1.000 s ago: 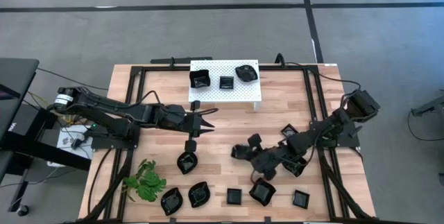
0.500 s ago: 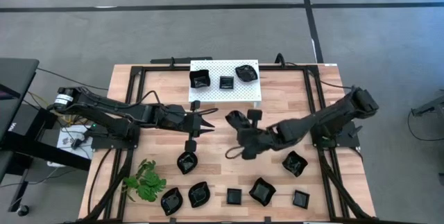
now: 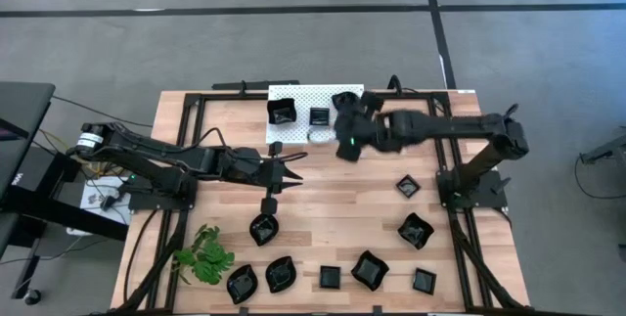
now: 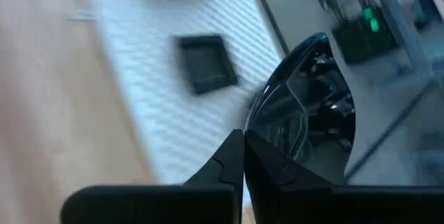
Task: Pick & Place Mini shaped plates
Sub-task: Stack the leaf shaped plate on top of the other leaf shaped plate on the shelf, then stack the leaf shaped plate on top of the other leaf shaped plates on the shelf
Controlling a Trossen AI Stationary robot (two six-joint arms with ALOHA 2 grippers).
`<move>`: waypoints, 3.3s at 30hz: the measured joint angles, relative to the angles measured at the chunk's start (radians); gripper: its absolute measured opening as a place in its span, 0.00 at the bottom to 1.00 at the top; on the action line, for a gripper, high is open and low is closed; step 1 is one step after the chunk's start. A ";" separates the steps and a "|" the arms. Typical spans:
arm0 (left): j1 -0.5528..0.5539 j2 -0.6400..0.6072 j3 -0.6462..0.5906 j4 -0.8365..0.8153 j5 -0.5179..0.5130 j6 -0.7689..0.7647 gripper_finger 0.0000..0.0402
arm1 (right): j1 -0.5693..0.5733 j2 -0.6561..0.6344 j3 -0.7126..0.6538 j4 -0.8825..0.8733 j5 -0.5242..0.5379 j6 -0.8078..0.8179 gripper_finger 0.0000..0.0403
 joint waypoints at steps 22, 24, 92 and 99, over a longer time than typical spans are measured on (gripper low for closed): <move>0.000 0.000 0.000 0.004 0.000 -0.045 0.14 | -0.314 0.062 -0.003 0.084 -0.341 -0.045 0.00; 0.000 0.000 0.000 0.004 0.000 -0.045 0.14 | -0.306 0.077 -0.005 0.068 -0.341 -0.076 0.00; -0.144 0.194 0.035 0.200 -0.153 -0.357 0.25 | 0.169 -0.488 -0.901 0.808 -0.706 -0.153 0.26; -0.150 0.302 0.225 -0.151 -0.201 -0.531 0.25 | 0.164 -0.504 -0.900 0.832 -0.706 -0.158 0.26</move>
